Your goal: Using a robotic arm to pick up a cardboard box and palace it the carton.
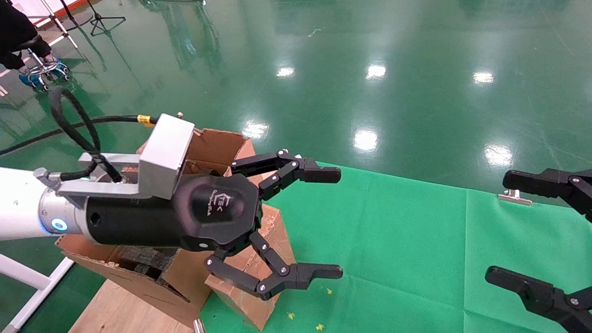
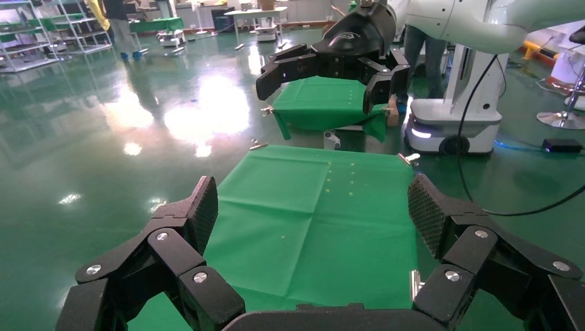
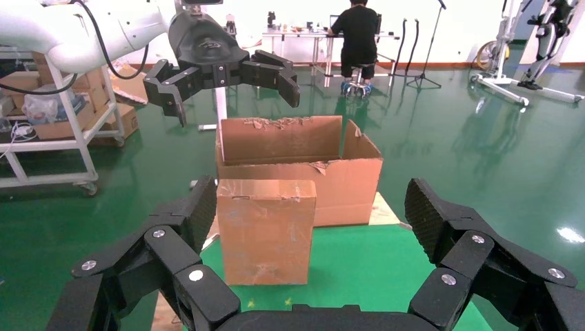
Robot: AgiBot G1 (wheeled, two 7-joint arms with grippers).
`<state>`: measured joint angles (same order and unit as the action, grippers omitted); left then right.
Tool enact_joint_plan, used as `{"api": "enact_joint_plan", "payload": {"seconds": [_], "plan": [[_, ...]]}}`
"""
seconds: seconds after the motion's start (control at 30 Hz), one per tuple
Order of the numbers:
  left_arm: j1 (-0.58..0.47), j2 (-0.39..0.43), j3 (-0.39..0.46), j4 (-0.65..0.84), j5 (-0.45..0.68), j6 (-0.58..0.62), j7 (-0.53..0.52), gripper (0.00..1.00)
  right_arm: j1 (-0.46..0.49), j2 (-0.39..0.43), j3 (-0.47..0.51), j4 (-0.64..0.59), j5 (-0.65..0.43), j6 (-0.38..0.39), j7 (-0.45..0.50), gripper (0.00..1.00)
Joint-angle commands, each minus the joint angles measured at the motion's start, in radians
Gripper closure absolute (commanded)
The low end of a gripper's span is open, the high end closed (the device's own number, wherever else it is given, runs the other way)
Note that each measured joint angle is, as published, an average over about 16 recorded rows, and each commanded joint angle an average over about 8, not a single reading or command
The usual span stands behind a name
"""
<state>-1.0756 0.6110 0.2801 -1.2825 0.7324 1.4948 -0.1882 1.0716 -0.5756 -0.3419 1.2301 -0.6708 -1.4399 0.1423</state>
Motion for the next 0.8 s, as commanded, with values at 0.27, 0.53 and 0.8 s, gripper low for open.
{"api": "enact_joint_plan", "payload": {"seconds": [0.27,0.53,0.8], "plan": [[0.000,0.000,0.000,0.000,0.000,0.000,0.000,0.00,0.000,0.000,0.000,0.000,0.000,0.000,0.000,0.00],[-0.016,-0.016,0.011,-0.015,0.039,0.002,-0.007,0.00,0.000,0.000,0.000,0.000,0.000,0.000,0.000,0.63],[-0.154,-0.052,0.096,-0.060,0.258,0.017,-0.107,0.00,0.000,0.000,0.000,0.000,0.000,0.000,0.000,1.00]]}}
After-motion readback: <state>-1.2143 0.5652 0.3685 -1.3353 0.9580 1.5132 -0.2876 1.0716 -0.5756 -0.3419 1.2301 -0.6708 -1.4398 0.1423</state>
